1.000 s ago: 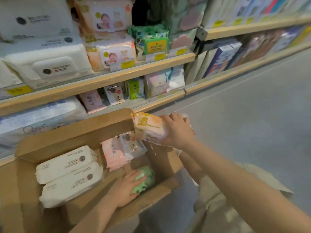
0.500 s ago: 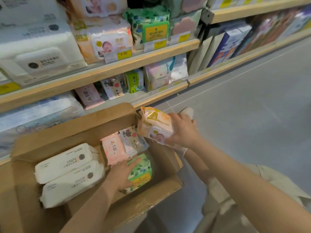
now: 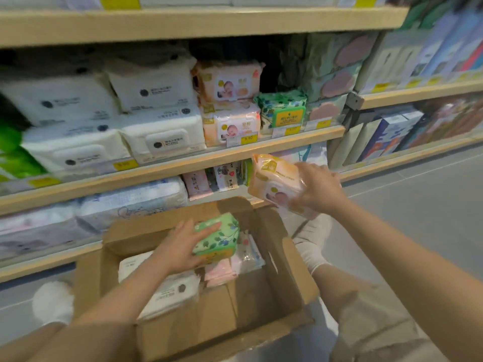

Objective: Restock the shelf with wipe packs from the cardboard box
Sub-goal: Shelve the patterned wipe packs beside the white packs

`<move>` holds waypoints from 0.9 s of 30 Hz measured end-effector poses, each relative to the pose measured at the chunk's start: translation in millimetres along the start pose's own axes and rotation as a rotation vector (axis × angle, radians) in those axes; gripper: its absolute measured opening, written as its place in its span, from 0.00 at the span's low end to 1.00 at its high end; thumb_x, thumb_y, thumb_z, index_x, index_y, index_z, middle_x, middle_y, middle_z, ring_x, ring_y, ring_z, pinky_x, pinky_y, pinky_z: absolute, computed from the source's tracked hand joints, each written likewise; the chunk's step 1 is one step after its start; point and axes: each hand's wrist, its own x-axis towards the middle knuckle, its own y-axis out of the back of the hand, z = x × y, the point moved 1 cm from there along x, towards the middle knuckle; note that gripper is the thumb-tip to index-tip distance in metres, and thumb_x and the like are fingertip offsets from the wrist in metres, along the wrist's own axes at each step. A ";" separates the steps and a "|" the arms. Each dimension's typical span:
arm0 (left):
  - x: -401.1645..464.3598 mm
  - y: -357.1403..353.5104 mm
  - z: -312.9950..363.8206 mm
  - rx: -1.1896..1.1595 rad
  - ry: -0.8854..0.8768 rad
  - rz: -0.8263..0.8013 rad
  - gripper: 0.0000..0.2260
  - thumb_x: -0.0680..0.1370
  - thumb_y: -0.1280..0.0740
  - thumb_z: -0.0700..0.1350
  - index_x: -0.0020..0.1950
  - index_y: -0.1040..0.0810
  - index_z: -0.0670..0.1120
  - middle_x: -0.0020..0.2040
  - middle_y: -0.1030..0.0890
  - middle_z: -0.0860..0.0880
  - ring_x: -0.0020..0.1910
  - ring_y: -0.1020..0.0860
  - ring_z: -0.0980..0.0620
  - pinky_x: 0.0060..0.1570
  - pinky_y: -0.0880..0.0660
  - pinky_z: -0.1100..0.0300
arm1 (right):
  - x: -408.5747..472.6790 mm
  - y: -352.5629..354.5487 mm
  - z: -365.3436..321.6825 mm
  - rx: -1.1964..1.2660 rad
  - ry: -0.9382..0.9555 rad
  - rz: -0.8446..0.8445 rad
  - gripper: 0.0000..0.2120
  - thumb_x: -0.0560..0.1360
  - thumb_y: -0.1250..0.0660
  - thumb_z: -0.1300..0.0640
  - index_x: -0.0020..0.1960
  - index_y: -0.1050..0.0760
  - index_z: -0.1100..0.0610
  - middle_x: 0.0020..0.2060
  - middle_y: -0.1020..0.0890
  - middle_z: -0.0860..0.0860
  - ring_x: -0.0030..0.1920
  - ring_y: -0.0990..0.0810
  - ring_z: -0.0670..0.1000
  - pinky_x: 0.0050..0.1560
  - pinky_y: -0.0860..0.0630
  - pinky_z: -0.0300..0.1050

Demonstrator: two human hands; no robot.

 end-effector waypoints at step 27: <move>43.9 96.5 -81.3 0.006 0.059 0.210 0.39 0.72 0.32 0.59 0.69 0.60 0.73 0.62 0.39 0.51 0.63 0.41 0.51 0.61 0.35 0.57 | 202.6 49.1 -142.2 -0.273 0.331 0.211 0.26 0.75 0.36 0.54 0.70 0.40 0.59 0.63 0.29 0.61 0.62 0.32 0.63 0.63 0.39 0.61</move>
